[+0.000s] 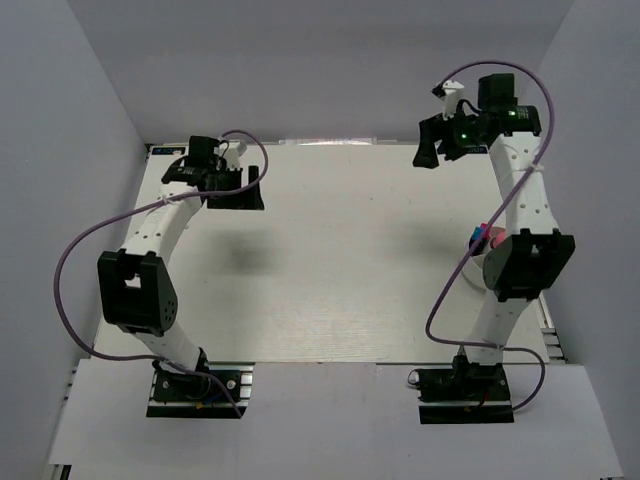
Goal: Sort the stationery into containers
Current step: Reset both arms
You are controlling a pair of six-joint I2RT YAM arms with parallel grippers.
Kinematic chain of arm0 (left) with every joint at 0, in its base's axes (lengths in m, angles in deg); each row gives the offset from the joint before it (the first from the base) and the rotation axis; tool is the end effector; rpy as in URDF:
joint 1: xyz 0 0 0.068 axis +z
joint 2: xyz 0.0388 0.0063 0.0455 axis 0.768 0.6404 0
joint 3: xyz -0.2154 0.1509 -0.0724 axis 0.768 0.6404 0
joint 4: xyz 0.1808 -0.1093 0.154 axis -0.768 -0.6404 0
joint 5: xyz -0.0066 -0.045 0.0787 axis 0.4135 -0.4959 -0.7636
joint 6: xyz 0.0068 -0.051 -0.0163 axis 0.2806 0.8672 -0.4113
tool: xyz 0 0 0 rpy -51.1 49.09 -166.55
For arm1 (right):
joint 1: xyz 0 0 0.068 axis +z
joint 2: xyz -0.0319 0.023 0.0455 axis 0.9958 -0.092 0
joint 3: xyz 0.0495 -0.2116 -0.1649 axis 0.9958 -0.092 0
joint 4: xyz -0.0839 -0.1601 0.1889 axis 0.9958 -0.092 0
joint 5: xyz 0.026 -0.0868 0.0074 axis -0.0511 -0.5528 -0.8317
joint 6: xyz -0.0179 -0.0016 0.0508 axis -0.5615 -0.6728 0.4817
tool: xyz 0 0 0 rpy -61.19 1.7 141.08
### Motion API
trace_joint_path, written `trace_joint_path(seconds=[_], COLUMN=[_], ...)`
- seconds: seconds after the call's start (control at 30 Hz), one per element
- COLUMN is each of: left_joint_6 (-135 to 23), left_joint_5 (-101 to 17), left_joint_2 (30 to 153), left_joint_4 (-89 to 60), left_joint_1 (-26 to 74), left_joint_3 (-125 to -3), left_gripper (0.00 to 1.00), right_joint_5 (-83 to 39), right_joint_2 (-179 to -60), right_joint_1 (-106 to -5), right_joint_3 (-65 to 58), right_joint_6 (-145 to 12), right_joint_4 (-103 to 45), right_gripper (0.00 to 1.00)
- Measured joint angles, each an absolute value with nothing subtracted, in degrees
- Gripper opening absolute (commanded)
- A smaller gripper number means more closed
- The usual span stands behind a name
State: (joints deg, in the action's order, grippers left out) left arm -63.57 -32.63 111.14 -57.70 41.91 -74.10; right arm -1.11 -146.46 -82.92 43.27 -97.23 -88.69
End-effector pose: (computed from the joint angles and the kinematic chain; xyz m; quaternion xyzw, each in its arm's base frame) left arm 0.3535 -0.0623 0.2911 0.0860 0.9382 -0.1775 0.2843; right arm 0.3957 0.0296 0.4093 -0.2890 0.8543 0.1560 0.4028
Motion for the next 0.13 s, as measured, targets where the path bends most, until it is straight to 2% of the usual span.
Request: trace_joint_path(seconds=[0.13], left_joint_6=[-63.61], left_joint_5=[-36.98], left_joint_2=[110.37], left_joint_4=[-57.79], left_joint_1=[42.54], left_joint_3=[-73.84], left_gripper=[0.98], right_joint_5=[-1.13], right_joint_2=[-150.83], right_joint_1=[-81.35], right_joint_3=[43.27], right_joint_6=[-92.20], right_joint_4=[-85.76], right_gripper=[0.89])
